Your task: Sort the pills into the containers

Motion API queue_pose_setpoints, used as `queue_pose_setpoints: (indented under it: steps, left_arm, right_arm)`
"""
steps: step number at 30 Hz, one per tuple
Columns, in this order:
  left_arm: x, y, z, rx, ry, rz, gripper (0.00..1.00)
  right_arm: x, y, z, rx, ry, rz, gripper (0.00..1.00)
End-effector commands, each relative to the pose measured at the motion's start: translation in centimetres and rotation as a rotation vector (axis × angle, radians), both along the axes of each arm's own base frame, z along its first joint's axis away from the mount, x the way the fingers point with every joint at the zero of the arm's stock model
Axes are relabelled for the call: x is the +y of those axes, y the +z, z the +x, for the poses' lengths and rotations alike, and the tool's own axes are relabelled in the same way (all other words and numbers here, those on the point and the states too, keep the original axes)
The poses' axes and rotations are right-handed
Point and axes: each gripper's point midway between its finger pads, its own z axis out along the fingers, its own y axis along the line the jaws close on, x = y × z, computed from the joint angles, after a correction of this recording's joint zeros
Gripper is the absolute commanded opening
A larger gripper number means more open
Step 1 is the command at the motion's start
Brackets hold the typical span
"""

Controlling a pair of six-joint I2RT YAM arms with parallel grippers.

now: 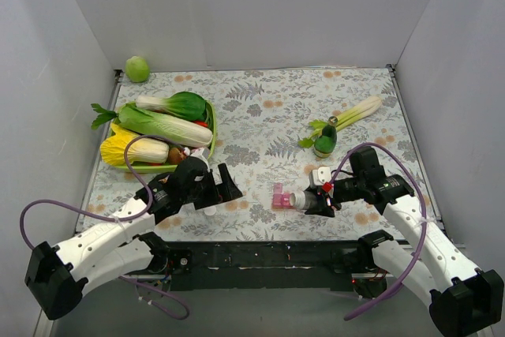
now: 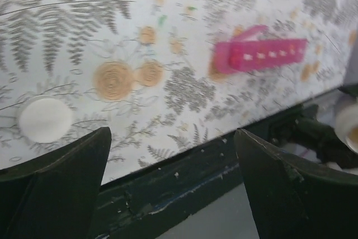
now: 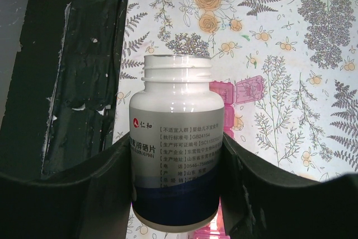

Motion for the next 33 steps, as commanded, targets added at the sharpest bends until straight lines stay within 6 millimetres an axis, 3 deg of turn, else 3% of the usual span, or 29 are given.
queue_pose_setpoints:
  steps: [1,5,14,20,27,33]
  left_arm:
    - [-4.3,6.8,-1.7,-0.179,-0.344,-0.22,0.93]
    - [-6.7,10.9,-2.8,-0.306,-0.526,-0.365,0.98]
    - [-11.4,13.9,-5.0,-0.583,-0.767,-0.41,0.98]
    - [-14.2,13.1,-4.3,-0.584,-0.763,-0.412,0.98]
    - [-15.8,13.2,-4.0,-0.475,-0.669,-0.542,0.97]
    - [-16.9,12.1,-3.8,-0.375,-0.606,-0.582,0.98]
  right_arm:
    - [0.1,0.5,0.1,-0.004,-0.005,0.019,0.03]
    - [0.1,0.6,0.2,-0.001,-0.007,0.026,0.03]
    - [0.1,0.8,0.3,0.008,-0.016,0.034,0.03]
    - [0.1,0.9,0.4,0.015,-0.019,0.039,0.03]
    - [0.0,0.9,0.6,0.013,-0.027,0.042,0.03]
    - [0.0,0.9,0.6,0.013,-0.03,0.047,0.03]
